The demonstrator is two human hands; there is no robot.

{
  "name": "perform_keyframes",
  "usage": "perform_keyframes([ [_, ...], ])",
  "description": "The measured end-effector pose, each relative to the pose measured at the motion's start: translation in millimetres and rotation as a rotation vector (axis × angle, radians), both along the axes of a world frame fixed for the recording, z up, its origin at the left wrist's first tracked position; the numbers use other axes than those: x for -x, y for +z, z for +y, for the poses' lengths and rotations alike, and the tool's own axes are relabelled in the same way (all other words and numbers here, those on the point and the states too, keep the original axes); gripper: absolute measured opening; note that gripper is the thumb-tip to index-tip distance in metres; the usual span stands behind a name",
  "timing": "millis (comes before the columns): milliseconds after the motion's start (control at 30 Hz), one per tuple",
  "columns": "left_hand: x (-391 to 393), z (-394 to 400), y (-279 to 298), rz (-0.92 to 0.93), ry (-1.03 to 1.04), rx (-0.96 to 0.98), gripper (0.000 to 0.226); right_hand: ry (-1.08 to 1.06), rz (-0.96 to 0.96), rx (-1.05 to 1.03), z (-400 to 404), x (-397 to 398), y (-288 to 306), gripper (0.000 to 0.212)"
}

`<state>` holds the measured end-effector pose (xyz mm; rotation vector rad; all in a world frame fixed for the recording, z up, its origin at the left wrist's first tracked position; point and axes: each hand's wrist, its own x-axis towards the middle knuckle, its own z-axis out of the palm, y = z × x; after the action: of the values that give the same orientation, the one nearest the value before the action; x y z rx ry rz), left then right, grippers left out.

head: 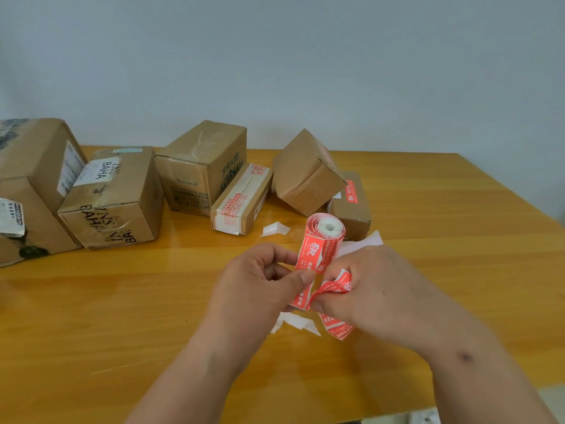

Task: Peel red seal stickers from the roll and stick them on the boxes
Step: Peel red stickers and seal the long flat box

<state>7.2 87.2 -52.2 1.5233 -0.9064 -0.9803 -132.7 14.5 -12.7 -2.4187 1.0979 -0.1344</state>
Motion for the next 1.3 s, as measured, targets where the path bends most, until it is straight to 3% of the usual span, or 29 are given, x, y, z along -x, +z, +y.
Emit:
perform_keyframes([
  [167, -5, 1, 2, 0.037, -0.081, -0.035, 0.022, 0.002, 0.043, 0.083, 1, 1, 0, 0.027],
  [367, -2, -1, 0, 0.074, 0.029, -0.027, 0.022, 0.018, 0.048, 0.164, 1, 0, -1, 0.022],
  [633, -6, -3, -2, 0.114, 0.136, -0.003, 0.02, -0.033, 0.045, 0.084, 0, 3, 3, 0.027],
  [767, -13, -4, -2, 0.163, 0.188, -0.008, 0.017, -0.14, -0.048, -0.028, -8, 5, 2, 0.027],
  [833, -14, -4, -2, 0.164, 0.168, -0.016, 0.015, -0.212, -0.082, -0.029, -10, 1, 0, 0.052],
  [900, -14, -3, -1, 0.146, 0.145, -0.024, 0.013, -0.27, -0.096, 0.147, -13, -5, -4, 0.087],
  [967, -15, -2, -2, 0.107, 0.128, -0.03, 0.012, -0.327, -0.09, 0.327, -15, -9, -8, 0.104],
  [1067, -17, 0, -4, 0.041, 0.101, -0.022, 0.01, -0.367, -0.156, 0.43, -17, -9, -13, 0.085],
  [1200, -15, -1, -3, 0.011, 0.09, -0.004, 0.007, -0.276, -0.379, 0.323, -10, -10, -12, 0.018],
  [1300, -13, -1, -1, -0.004, 0.084, 0.015, 0.007, -0.223, -0.408, 0.089, -2, -14, -10, 0.014],
])
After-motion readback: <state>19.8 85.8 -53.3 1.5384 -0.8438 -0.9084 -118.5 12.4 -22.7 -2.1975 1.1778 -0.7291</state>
